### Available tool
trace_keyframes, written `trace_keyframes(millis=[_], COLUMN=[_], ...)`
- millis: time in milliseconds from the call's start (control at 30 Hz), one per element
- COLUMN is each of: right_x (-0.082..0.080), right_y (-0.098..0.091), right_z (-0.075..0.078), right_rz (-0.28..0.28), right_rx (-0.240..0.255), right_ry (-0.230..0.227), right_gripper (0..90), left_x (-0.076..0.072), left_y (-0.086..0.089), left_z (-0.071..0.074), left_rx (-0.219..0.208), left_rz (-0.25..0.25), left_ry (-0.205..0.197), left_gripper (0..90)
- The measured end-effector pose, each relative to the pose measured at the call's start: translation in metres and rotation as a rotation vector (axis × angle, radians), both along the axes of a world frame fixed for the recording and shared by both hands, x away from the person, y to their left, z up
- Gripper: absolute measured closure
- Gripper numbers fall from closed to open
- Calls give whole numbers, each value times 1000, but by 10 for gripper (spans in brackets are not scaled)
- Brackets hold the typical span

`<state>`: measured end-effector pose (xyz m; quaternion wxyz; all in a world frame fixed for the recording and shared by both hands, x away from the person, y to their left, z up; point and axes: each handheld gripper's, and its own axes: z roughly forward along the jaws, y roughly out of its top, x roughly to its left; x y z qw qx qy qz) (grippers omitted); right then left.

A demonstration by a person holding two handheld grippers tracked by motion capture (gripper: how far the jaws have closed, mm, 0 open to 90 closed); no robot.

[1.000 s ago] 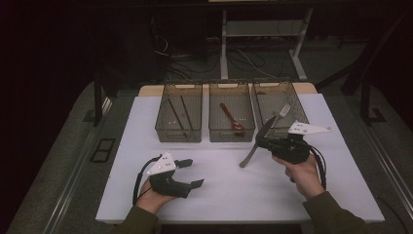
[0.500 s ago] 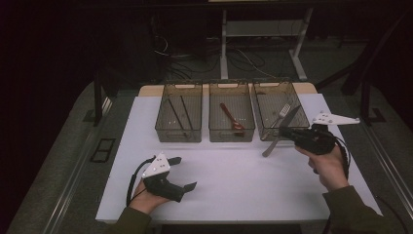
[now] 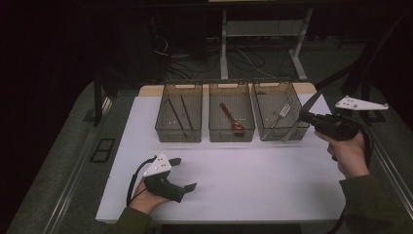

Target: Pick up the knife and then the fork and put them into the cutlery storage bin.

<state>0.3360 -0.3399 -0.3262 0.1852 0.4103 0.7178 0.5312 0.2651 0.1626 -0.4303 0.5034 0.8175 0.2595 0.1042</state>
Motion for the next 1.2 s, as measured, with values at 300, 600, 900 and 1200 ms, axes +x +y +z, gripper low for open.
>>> trace_keyframes(millis=[300, 600, 900, 1200], right_x=[11, 33, 56, 66], right_y=[-11, -23, -30, -30], right_z=[23, 26, 9, -10], right_rz=[-36, -119, -177, -192], right_rx=[-25, -75, -133, -182], right_ry=[-21, -18, 48, 111], right_gripper=[869, 869, 869, 870], left_x=[0, -1, -1, -1], left_y=[-1, -1, -1, -2], left_z=[0, 0, 0, 0], left_rx=[-5, -7, -7, -11], left_rz=[-7, -6, -15, -24], left_ry=[4, -3, 0, -1], left_gripper=[0, 0, 0, 0])
